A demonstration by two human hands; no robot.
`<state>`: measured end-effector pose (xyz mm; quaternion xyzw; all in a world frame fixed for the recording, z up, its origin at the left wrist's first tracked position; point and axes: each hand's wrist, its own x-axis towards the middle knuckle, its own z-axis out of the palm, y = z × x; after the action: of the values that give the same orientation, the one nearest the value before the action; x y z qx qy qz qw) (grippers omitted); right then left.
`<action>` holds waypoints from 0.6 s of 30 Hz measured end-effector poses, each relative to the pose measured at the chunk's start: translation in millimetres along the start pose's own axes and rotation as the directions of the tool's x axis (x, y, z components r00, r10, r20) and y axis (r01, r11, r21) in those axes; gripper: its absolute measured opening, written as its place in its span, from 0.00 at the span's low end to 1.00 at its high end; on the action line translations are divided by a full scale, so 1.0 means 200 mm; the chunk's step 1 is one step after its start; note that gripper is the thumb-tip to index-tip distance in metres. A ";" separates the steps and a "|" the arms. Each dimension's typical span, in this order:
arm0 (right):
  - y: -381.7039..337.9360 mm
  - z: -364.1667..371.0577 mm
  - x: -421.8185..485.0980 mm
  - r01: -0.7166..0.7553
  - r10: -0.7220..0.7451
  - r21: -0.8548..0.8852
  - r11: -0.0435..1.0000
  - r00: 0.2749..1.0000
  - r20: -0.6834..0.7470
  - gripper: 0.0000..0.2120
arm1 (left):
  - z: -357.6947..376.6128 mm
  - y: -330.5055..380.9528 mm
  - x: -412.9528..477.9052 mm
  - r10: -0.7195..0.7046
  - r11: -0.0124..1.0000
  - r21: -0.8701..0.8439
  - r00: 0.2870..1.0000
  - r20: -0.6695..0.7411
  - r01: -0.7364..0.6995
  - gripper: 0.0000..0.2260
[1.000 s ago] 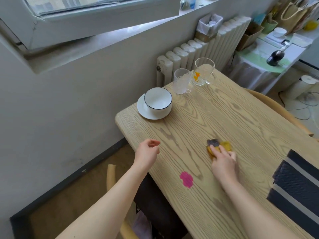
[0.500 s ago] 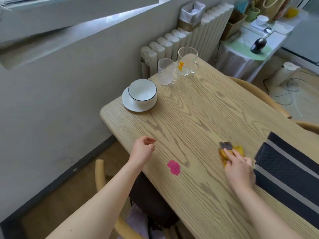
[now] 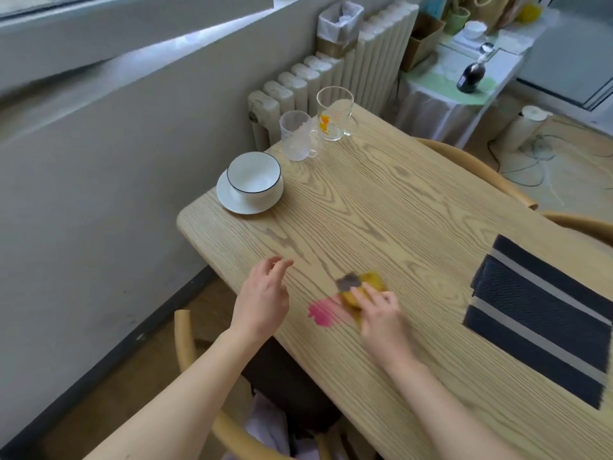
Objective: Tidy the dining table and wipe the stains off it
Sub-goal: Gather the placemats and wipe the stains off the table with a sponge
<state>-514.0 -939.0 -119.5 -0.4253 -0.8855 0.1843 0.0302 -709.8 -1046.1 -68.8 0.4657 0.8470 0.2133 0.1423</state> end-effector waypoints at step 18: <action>-0.22 0.08 -0.06 0.346 -0.341 -0.005 0.938 0.928 0.152 0.25 | -0.05 -0.06 -0.03 -0.019 0.999 -0.028 1.000 -0.013 0.019 0.17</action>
<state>-542.9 -978.4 -118.0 -0.2493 -0.9488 0.1935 -0.0107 -719.3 -1059.9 -65.4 0.4542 0.8493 0.2267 0.1450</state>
